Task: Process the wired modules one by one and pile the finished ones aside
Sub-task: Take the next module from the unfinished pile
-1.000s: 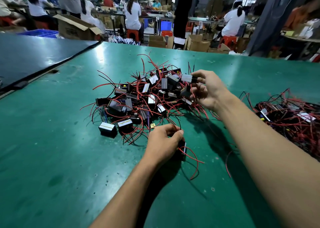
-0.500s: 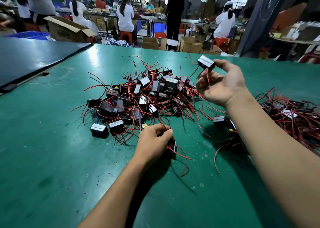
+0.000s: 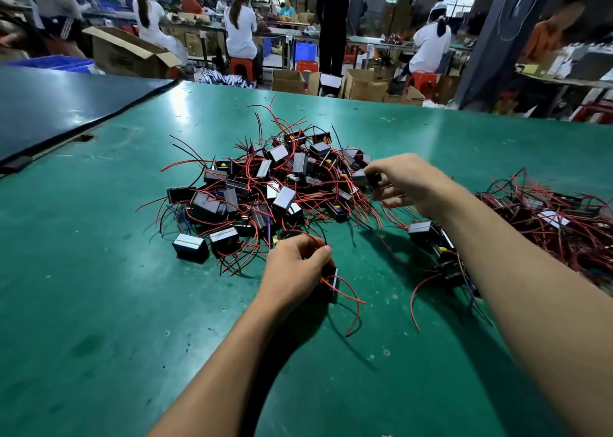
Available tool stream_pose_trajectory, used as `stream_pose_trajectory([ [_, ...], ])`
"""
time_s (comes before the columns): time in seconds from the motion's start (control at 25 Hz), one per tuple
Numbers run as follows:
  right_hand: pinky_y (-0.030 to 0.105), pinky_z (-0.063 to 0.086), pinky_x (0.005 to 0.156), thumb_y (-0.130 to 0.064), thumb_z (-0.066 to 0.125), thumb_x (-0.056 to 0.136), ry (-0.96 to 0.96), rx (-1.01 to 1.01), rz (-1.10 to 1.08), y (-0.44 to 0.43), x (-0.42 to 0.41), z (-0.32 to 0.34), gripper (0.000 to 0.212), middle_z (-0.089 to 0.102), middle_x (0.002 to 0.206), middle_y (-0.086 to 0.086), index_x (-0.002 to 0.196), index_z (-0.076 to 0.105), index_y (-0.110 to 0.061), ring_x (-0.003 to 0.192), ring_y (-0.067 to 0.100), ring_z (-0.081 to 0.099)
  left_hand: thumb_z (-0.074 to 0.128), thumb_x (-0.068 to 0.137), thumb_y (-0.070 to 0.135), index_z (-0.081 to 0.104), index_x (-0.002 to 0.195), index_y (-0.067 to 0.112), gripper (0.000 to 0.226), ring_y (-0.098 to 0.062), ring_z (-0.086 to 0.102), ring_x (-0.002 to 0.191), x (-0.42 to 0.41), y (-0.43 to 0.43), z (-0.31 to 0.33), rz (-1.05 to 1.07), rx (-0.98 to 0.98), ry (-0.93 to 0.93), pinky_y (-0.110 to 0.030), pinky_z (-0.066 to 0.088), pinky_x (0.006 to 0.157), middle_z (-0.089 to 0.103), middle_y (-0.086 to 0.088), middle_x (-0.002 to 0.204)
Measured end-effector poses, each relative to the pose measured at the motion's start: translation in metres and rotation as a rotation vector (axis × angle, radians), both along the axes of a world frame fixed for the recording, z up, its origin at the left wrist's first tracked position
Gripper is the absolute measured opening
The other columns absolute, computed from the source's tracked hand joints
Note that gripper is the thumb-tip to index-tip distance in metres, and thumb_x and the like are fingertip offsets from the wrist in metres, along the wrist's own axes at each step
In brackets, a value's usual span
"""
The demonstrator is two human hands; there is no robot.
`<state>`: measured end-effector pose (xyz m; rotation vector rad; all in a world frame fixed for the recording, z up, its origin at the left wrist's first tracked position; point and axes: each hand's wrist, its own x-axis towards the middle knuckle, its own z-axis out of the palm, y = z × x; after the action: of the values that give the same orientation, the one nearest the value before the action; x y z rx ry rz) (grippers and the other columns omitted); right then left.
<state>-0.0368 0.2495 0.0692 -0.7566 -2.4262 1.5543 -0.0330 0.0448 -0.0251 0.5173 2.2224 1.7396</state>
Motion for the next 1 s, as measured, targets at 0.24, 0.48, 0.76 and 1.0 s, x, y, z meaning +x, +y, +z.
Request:
stream_pose_trajectory([
  [0.24, 0.021, 0.047, 0.046, -0.029, 0.061, 0.089, 0.192, -0.308, -0.012, 0.003, 0.016, 0.023, 0.013, 0.061, 0.063, -0.004, 0.088, 0.064, -0.017, 0.053, 0.012, 0.061, 0.062, 0.095, 0.017, 0.066, 0.104, 0.014, 0.011, -0.008, 0.071, 0.07, 0.002, -0.002, 0.003, 0.021, 0.052, -0.045, -0.019, 0.053, 0.058, 0.076, -0.004, 0.084],
  [0.48, 0.016, 0.047, 0.061, -0.022, 0.071, 0.091, 0.327, 0.142, 0.164, -0.008, 0.059, 0.014, 0.016, 0.067, 0.085, -0.002, 0.107, 0.068, -0.025, 0.067, 0.007, 0.061, 0.062, 0.094, 0.01, 0.068, 0.098, 0.006, 0.008, -0.017, 0.072, 0.072, 0.008, -0.003, 0.008, -0.047, 0.101, -0.057, -0.018, 0.055, 0.061, 0.075, -0.012, 0.082],
  [0.76, 0.041, 0.039, 0.089, -0.021, 0.083, 0.076, 0.196, 1.127, 0.296, -0.03, 0.127, -0.066, 0.042, 0.069, 0.104, -0.001, 0.116, 0.068, -0.019, 0.101, 0.027, 0.063, 0.067, 0.091, 0.016, 0.074, 0.091, 0.015, 0.008, -0.015, 0.069, 0.069, 0.013, 0.001, 0.005, -0.104, -0.045, 0.098, -0.024, 0.056, 0.071, 0.074, -0.004, 0.075],
  [1.0, 0.033, 0.048, 0.09, -0.031, 0.08, 0.08, 0.237, 0.907, 0.327, -0.025, 0.145, -0.078, 0.04, 0.07, 0.106, -0.008, 0.117, 0.069, -0.021, 0.1, 0.013, 0.064, 0.067, 0.088, 0.023, 0.074, 0.089, 0.02, 0.008, -0.009, 0.065, 0.074, -0.001, -0.007, 0.004, 0.273, -0.171, 0.233, -0.023, 0.05, 0.078, 0.069, 0.01, 0.077],
])
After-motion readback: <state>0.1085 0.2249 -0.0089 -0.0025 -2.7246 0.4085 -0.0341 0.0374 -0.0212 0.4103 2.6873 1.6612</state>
